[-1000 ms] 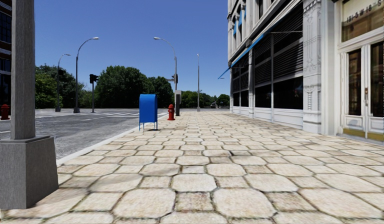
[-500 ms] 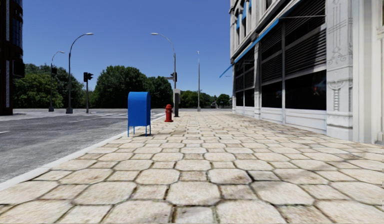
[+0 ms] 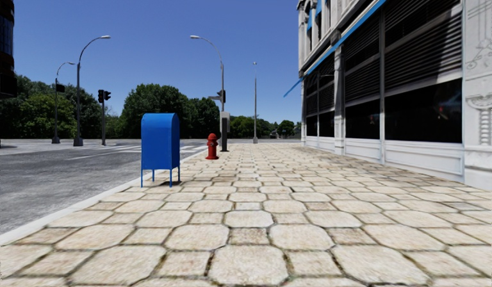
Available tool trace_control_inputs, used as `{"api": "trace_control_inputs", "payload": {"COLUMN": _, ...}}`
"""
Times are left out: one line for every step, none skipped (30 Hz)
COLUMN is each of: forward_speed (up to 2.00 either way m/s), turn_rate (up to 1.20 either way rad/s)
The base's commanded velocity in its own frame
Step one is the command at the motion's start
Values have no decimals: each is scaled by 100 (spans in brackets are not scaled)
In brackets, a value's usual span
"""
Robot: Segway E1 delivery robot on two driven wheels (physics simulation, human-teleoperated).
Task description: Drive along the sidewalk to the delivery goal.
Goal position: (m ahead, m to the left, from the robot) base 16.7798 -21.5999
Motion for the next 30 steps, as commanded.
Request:
{"api": "trace_control_inputs", "payload": {"forward_speed": 200, "turn_rate": 0}}
{"api": "trace_control_inputs", "payload": {"forward_speed": 200, "turn_rate": 0}}
{"api": "trace_control_inputs", "payload": {"forward_speed": 200, "turn_rate": 0}}
{"api": "trace_control_inputs", "payload": {"forward_speed": 200, "turn_rate": 0}}
{"api": "trace_control_inputs", "payload": {"forward_speed": 200, "turn_rate": 0}}
{"api": "trace_control_inputs", "payload": {"forward_speed": 200, "turn_rate": 0}}
{"api": "trace_control_inputs", "payload": {"forward_speed": 200, "turn_rate": 0}}
{"api": "trace_control_inputs", "payload": {"forward_speed": 200, "turn_rate": 0}}
{"api": "trace_control_inputs", "payload": {"forward_speed": 200, "turn_rate": 0}}
{"api": "trace_control_inputs", "payload": {"forward_speed": 200, "turn_rate": 0}}
{"api": "trace_control_inputs", "payload": {"forward_speed": 200, "turn_rate": 0}}
{"api": "trace_control_inputs", "payload": {"forward_speed": 200, "turn_rate": 0}}
{"api": "trace_control_inputs", "payload": {"forward_speed": 200, "turn_rate": 0}}
{"api": "trace_control_inputs", "payload": {"forward_speed": 200, "turn_rate": 0}}
{"api": "trace_control_inputs", "payload": {"forward_speed": 200, "turn_rate": 0}}
{"api": "trace_control_inputs", "payload": {"forward_speed": 200, "turn_rate": 0}}
{"api": "trace_control_inputs", "payload": {"forward_speed": 200, "turn_rate": 0}}
{"api": "trace_control_inputs", "payload": {"forward_speed": 200, "turn_rate": 0}}
{"api": "trace_control_inputs", "payload": {"forward_speed": 200, "turn_rate": 0}}
{"api": "trace_control_inputs", "payload": {"forward_speed": 200, "turn_rate": 0}}
{"api": "trace_control_inputs", "payload": {"forward_speed": 200, "turn_rate": 0}}
{"api": "trace_control_inputs", "payload": {"forward_speed": 200, "turn_rate": 0}}
{"api": "trace_control_inputs", "payload": {"forward_speed": 200, "turn_rate": 0}}
{"api": "trace_control_inputs", "payload": {"forward_speed": 200, "turn_rate": 0}}
{"api": "trace_control_inputs", "payload": {"forward_speed": 200, "turn_rate": 0}}
{"api": "trace_control_inputs", "payload": {"forward_speed": 200, "turn_rate": 0}}
{"api": "trace_control_inputs", "payload": {"forward_speed": 200, "turn_rate": 0}}
{"api": "trace_control_inputs", "payload": {"forward_speed": 200, "turn_rate": 0}}
{"api": "trace_control_inputs", "payload": {"forward_speed": 200, "turn_rate": -1}}
{"api": "trace_control_inputs", "payload": {"forward_speed": 200, "turn_rate": -18}}
